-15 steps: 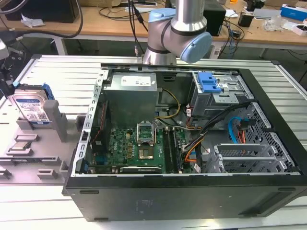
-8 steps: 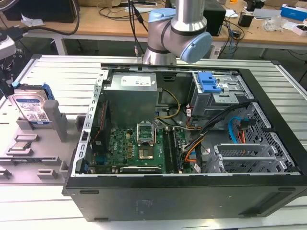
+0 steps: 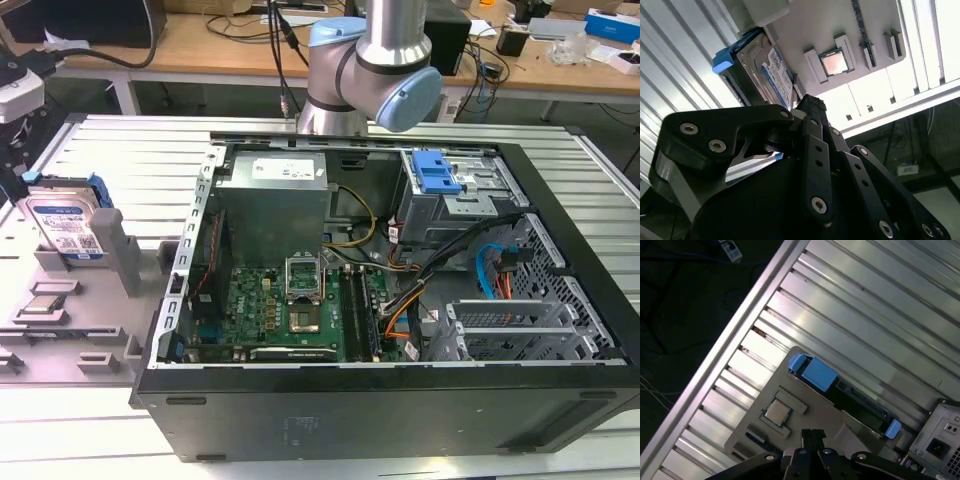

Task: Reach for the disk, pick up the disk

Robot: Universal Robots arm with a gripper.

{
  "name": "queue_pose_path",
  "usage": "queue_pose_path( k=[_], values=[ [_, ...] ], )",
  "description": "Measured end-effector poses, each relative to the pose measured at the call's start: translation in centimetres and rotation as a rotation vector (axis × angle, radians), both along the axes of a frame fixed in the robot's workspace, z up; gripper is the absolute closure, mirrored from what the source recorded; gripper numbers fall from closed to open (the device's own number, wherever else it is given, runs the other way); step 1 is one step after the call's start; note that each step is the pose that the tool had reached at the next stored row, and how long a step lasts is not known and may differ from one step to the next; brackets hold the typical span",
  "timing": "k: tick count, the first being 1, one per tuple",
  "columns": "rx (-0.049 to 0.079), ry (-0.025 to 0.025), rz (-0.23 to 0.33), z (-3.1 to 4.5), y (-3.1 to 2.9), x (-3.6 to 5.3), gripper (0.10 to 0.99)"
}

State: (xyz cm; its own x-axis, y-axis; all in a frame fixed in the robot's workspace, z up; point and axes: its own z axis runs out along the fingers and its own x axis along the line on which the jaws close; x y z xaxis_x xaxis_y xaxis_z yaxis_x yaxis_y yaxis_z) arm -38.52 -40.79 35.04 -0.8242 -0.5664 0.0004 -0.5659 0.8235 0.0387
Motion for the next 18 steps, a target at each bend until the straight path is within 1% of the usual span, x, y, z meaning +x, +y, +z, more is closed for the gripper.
queue_pose_path(
  k=[3, 6, 7, 9, 12, 16, 18],
  values=[
    [0.0, 0.0, 0.039, 0.0, 0.0, 0.0, 0.98],
    [0.0, 0.0, 0.089, 0.0, 0.0, 0.0, 0.98],
    [0.0, 0.0, 0.119, 0.0, 0.0, 0.0, 0.98],
    [0.0, 0.0, 0.144, 0.0, 0.0, 0.0, 0.98],
    [0.0, 0.0, 0.209, 0.0, 0.0, 0.0, 0.98],
    [0.0, 0.0, 0.26, 0.0, 0.0, 0.0, 0.98],
    [0.0, 0.0, 0.3, 0.0, 0.0, 0.0, 0.98]
  ],
)
